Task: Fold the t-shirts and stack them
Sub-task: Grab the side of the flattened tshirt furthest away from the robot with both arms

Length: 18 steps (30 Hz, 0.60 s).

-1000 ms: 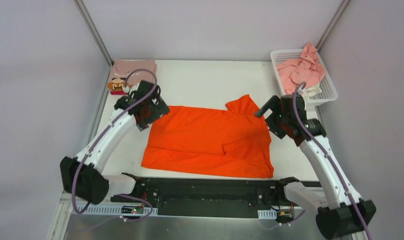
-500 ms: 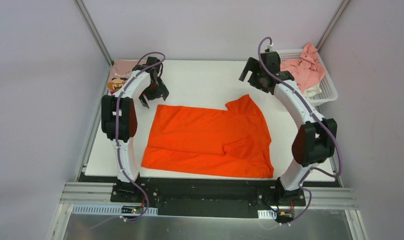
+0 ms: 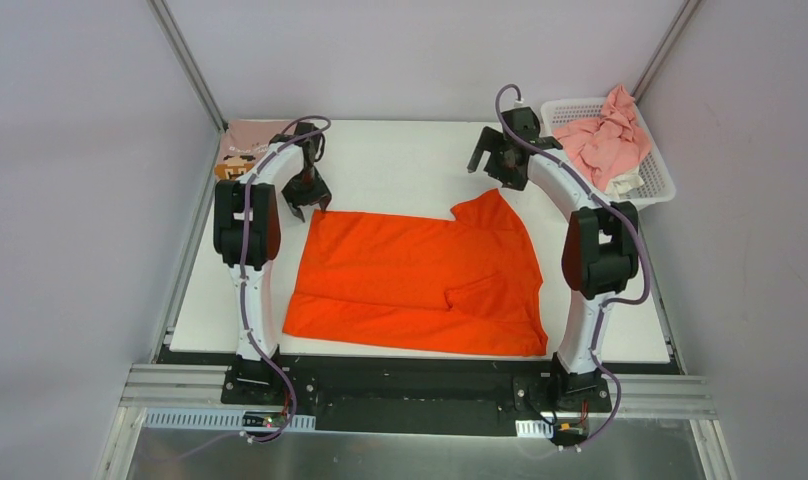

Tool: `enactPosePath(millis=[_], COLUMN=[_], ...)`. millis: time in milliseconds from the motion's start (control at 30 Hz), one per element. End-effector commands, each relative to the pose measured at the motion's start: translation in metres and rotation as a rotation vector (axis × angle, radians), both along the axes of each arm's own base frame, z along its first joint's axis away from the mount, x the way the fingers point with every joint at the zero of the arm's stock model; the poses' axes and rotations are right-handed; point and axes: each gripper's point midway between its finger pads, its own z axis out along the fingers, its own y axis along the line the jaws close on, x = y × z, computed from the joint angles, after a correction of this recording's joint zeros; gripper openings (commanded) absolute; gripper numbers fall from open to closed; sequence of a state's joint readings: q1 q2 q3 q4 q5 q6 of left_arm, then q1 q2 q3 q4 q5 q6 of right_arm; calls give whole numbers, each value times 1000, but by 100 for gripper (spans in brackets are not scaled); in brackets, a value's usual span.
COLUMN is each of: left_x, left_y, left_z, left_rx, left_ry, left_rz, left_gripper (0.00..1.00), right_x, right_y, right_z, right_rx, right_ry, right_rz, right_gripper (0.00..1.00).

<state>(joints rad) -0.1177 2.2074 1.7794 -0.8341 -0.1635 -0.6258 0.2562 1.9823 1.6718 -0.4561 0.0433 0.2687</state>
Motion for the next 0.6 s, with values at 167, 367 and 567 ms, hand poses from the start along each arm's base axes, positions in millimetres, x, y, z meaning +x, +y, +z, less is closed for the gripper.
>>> enactPosePath(millis=[167, 367, 567], left_x=[-6, -9, -11], left_y=[-16, -19, -17], left_z=[-4, -13, -10], left_rx=[-100, -114, -105], left_ry=[-3, 14, 5], left_rz=[-24, -34, -42], left_gripper=[47, 16, 0], right_x=[12, 15, 25], right_y=[-7, -12, -14], right_z=[3, -6, -22], right_rx=[-24, -39, -56], right_ry=[-19, -2, 36], right_rz=[-30, -43, -40], right_gripper=[99, 99, 99])
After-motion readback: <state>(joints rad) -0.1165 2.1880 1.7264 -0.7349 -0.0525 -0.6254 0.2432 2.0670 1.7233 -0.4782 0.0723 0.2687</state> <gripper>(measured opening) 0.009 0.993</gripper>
